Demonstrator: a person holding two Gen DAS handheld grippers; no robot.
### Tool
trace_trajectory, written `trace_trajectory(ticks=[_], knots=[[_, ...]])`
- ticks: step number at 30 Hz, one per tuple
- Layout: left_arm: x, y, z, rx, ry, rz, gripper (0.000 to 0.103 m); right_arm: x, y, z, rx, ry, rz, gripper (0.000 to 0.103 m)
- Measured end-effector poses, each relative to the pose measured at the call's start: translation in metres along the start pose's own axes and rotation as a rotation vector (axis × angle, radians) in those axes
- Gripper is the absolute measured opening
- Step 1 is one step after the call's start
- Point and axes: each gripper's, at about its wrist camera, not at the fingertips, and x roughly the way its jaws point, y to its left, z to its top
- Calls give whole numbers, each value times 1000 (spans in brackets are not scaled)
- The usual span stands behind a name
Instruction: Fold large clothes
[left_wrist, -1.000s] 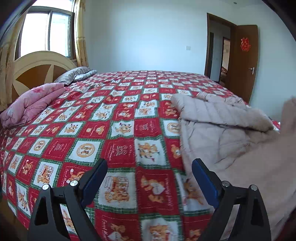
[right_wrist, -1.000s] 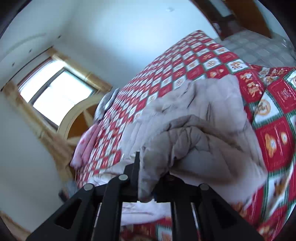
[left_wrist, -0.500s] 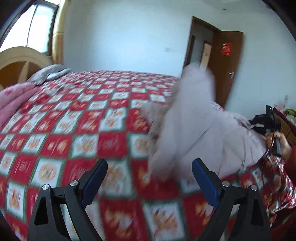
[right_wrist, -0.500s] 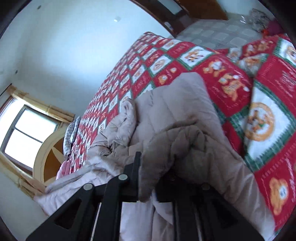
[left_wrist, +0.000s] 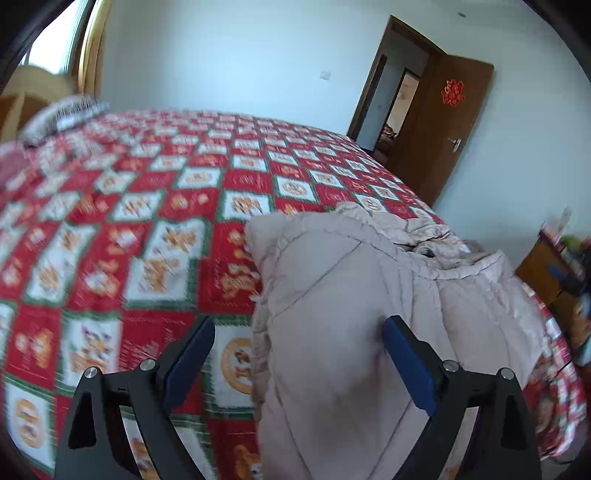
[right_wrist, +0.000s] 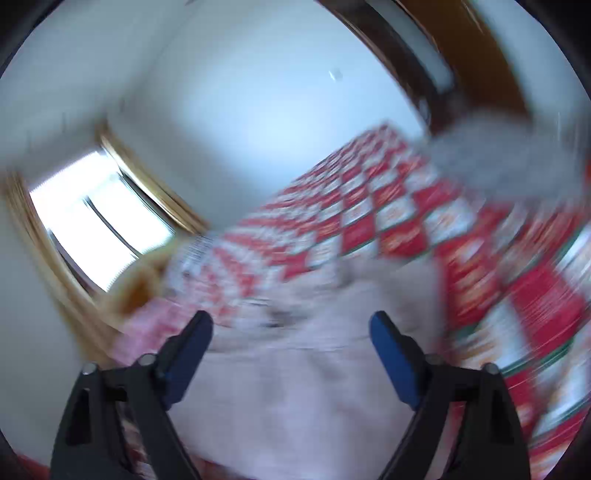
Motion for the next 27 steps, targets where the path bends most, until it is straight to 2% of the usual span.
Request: trace_trajectory(ticks=[2,4,6,8,10,11,12,13,14,15,16,17,18,22,25,27], knots=[[11,-1,2,-21,37,-55,93,15,4,-9,-94,74,-86,99],[20,-6,5,-7,65,-60,93,42,8,-15,-157,149,-135,99],[26,-9,7,5,98,-55,93,62,5,-19,-189,187,-186,99],[32,-11,9,8,148,-64,93,86,-1,-18,-192,236,-192,98],[37,-13,12,10,175,-60,93,111,-4,-21,-209,320,-179,89],[40,-13,12,11,181,-55,93,120,-3,-26,-236,345,-189,77],[40,-16,11,22,182,-45,86,124,-3,-31,-267,358,-210,60],[42,-20,10,44,177,-29,74,129,-1,-37,-303,369,-235,53],[43,-26,7,77,174,-11,54,128,1,-43,-314,363,-245,39],[43,-31,2,93,169,0,43,123,4,-45,-311,341,-249,32],[42,-36,-3,96,152,0,38,116,6,-48,-309,317,-249,25],[39,-37,-5,94,143,-3,29,107,9,-51,-310,294,-256,21],[33,-42,-9,95,118,-5,24,100,13,-53,-314,273,-262,18],[-10,-64,-13,150,-22,-25,18,58,40,-52,-352,146,-276,16],[-35,-79,4,178,-102,-32,18,33,64,-33,-390,33,-266,16],[-46,-85,30,179,-164,-15,18,28,77,-15,-417,-38,-283,16]])
